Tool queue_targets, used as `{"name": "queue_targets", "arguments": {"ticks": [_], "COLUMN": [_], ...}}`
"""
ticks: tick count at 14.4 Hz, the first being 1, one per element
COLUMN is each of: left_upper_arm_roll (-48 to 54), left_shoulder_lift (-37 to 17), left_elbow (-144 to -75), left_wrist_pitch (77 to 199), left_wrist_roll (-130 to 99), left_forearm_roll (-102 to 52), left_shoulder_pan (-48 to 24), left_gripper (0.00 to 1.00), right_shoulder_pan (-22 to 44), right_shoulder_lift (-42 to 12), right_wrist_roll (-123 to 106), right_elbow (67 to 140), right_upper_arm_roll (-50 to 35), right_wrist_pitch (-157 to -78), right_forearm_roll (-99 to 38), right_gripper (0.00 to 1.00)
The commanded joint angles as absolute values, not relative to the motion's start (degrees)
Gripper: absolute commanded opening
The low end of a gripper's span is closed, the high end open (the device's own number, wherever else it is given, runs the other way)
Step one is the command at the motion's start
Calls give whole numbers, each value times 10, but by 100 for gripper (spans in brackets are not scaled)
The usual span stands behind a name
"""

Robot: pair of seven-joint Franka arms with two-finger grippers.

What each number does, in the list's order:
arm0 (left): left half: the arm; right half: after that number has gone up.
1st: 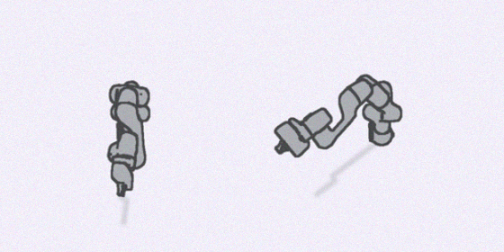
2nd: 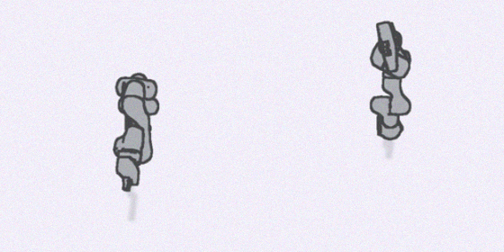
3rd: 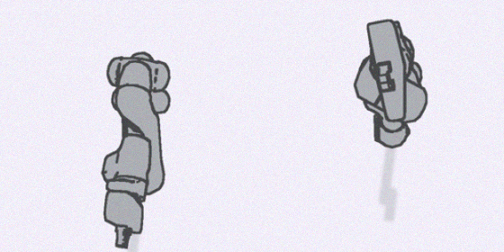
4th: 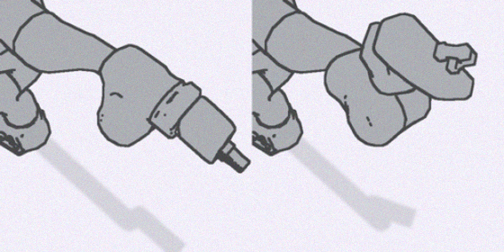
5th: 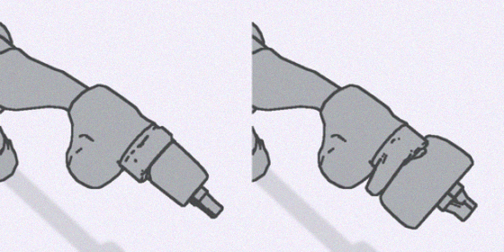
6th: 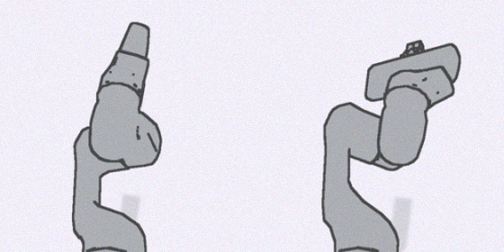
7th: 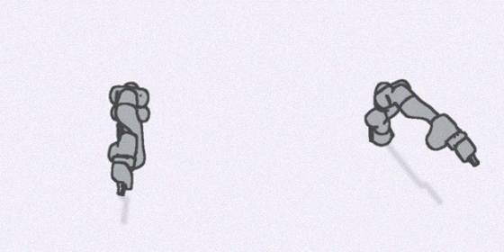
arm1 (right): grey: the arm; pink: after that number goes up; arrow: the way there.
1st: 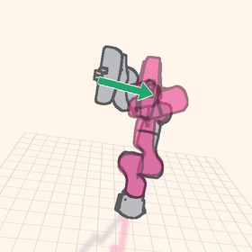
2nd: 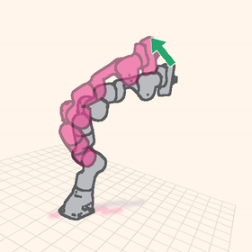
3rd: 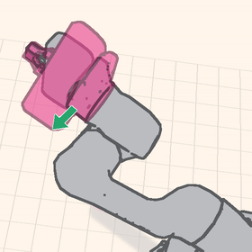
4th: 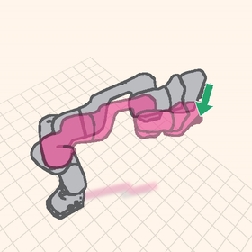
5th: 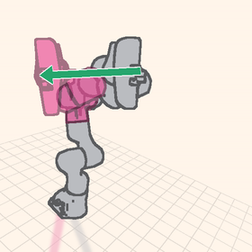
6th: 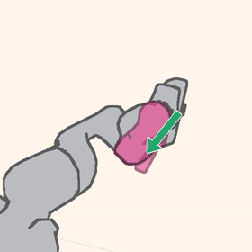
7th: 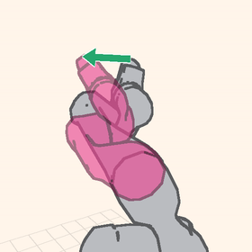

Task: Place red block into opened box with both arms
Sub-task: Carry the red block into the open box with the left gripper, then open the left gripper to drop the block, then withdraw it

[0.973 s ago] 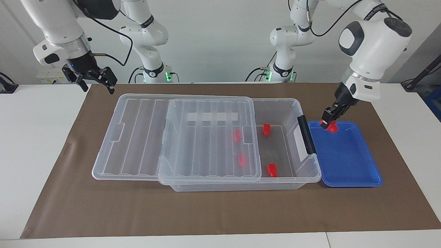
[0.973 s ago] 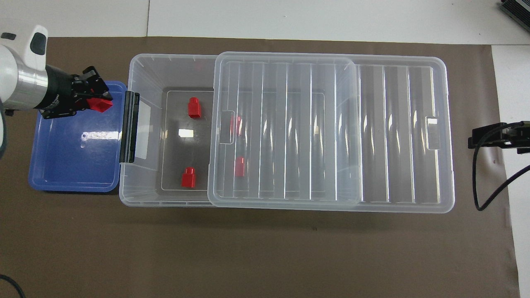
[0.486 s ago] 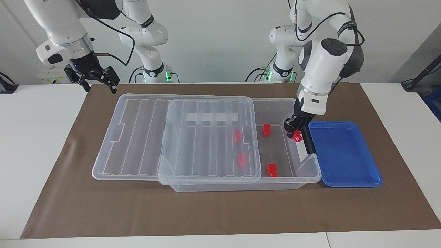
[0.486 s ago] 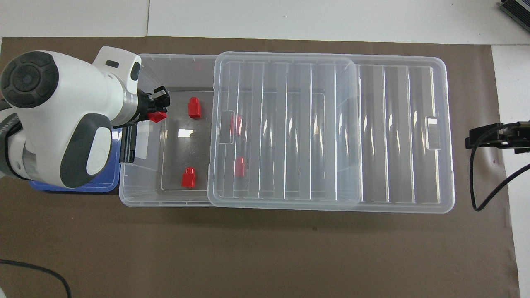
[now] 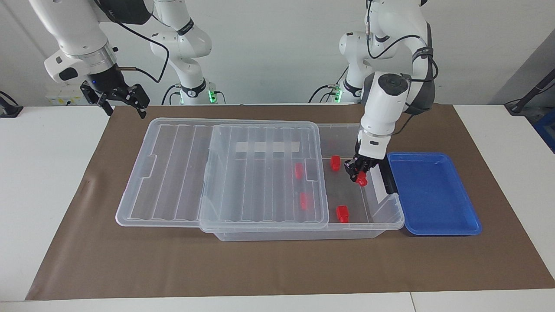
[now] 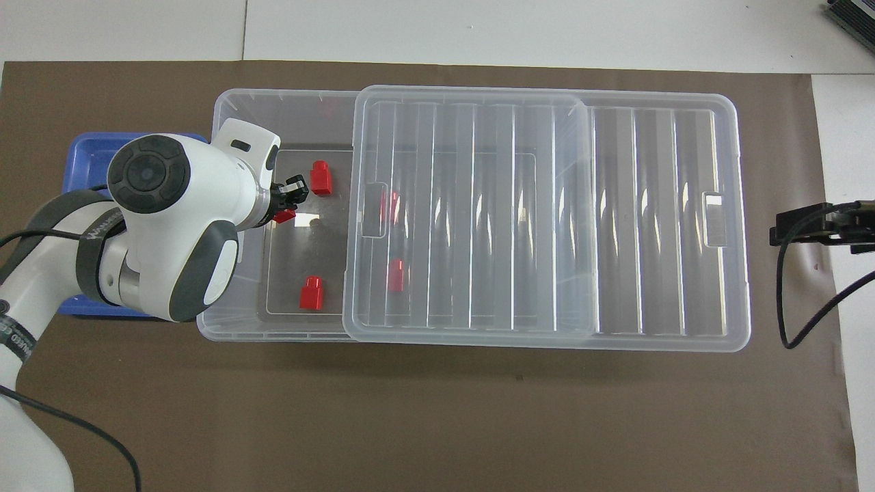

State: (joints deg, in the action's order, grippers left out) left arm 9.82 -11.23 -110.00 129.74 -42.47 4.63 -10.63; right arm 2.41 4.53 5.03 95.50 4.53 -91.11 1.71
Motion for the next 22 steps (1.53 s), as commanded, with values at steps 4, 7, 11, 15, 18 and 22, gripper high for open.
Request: {"name": "queue_targets", "arguments": {"ticks": [4, 7, 11, 15, 18, 22], "left_upper_arm_roll": [90, 90, 89, 89, 88, 91], "left_shoulder_lift": [-169, -172, -179, -180, -179, -156], "left_elbow": [-1136, -1172, -1179, -1170, -1118, -1041], "left_wrist_pitch": [1387, 1426, 1433, 1428, 1360, 1223], "left_wrist_roll": [-466, -474, -475, -486, -540, -543], "left_forearm_roll": [105, 111, 117, 116, 117, 114], "left_shoulder_pan": [-120, -120, -121, -120, -134, -141], "left_gripper": [0, 0, 0, 98, 98, 98], "right_shoulder_pan": [24, 24, 21, 18, 18, 18], "right_shoulder_lift": [46, 46, 47, 47, 47, 47], "right_wrist_roll": [47, 46, 40, 39, 39, 31], "right_elbow": [952, 954, 955, 956, 957, 957], "right_upper_arm_roll": [51, 51, 51, 51, 51, 51], "right_wrist_pitch": [-904, -904, -905, -905, -905, -906], "right_forearm_roll": [18, 18, 18, 18, 18, 18], "right_gripper": [100, 100, 100, 100, 100, 100]}}
